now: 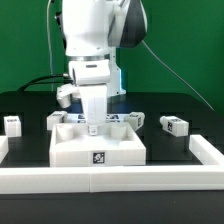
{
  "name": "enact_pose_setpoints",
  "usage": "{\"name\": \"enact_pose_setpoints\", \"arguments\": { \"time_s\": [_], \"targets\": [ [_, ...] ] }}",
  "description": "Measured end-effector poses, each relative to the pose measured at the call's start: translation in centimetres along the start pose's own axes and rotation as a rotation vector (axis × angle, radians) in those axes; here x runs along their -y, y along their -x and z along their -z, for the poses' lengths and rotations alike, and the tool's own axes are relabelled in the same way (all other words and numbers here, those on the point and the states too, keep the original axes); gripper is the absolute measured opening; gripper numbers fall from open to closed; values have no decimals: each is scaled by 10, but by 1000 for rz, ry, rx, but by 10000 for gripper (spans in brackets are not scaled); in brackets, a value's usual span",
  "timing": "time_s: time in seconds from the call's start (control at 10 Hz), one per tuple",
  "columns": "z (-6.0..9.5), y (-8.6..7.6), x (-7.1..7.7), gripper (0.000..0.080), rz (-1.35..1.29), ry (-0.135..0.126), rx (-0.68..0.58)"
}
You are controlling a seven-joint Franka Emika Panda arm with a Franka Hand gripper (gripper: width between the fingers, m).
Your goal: Assemble square table
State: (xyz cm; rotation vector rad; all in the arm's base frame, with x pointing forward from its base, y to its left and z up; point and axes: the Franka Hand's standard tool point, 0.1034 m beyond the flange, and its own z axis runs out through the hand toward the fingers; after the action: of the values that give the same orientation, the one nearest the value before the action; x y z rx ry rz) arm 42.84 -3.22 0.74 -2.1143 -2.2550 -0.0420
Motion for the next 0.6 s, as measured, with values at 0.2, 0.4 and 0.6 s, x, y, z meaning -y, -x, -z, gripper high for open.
{"name": "enact_pose_setpoints", "arguments": {
  "time_s": [0.2,0.4,0.6],
  "targets": [
    [-2,-25,-7,50,-4,4,-9],
    [-3,-59,-19,50,-50,14,-21],
    [-3,-82,-30,50,-88,17,-24]
  ]
}}
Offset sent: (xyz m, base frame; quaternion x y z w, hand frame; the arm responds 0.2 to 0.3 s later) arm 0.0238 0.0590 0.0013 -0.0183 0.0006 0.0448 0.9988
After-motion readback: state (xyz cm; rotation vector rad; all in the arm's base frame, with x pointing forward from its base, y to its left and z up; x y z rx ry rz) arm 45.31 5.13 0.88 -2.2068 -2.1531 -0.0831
